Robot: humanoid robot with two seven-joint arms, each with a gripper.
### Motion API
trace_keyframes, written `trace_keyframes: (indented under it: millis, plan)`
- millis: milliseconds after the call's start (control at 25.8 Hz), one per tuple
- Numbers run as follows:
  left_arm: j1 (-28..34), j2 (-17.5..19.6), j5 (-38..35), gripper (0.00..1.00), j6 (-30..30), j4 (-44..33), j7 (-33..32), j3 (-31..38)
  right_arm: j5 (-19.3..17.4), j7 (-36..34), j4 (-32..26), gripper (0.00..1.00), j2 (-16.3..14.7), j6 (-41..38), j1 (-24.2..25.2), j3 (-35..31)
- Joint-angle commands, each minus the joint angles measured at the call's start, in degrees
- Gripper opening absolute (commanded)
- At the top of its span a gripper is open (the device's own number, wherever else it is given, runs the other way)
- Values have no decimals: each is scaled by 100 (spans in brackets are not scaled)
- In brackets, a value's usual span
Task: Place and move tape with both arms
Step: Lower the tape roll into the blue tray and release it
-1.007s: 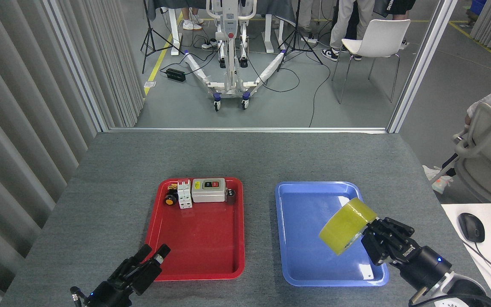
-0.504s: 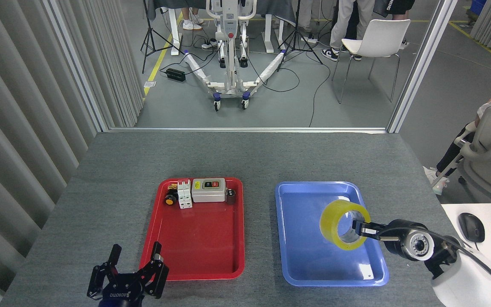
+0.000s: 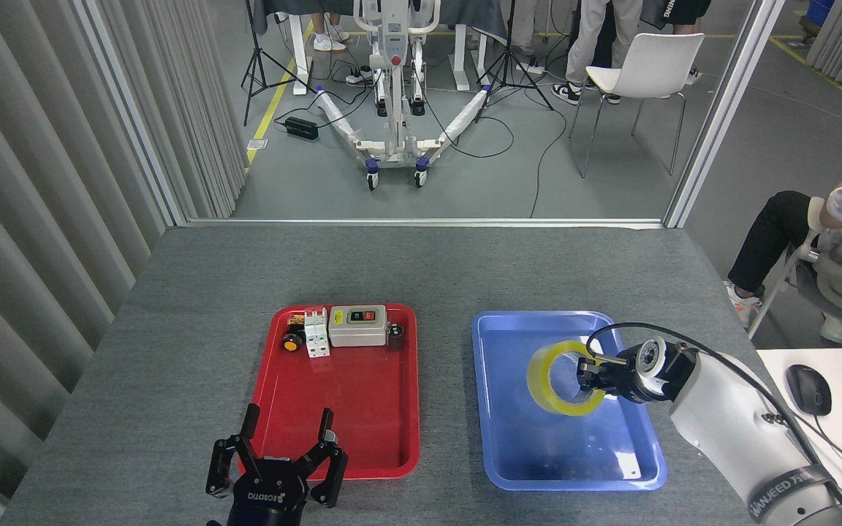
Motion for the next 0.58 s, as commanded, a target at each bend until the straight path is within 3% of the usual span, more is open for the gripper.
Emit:
trace_keyframes:
  millis: [0,194,310,387,542]
  plan:
    - [-282,211,379,99,-457,171,17,8,-8,-91,580,15,251,-141,-271,101]
    - [-449,352,309,99,-290,566,-1,26,27,-179,1186,16,585,220,-526,558]
    - [-581,422,317,99,-360,830,79,70,9,-319,1353,18,602,272,-693,637]
    - [-529,659,291,99,-360,856,149,61,9,-319,1397,20,611,299,-701,629]
    - [-484,844,-298,100,-360,865,421,131,18,-337,1476,24,629,308,-701,637]
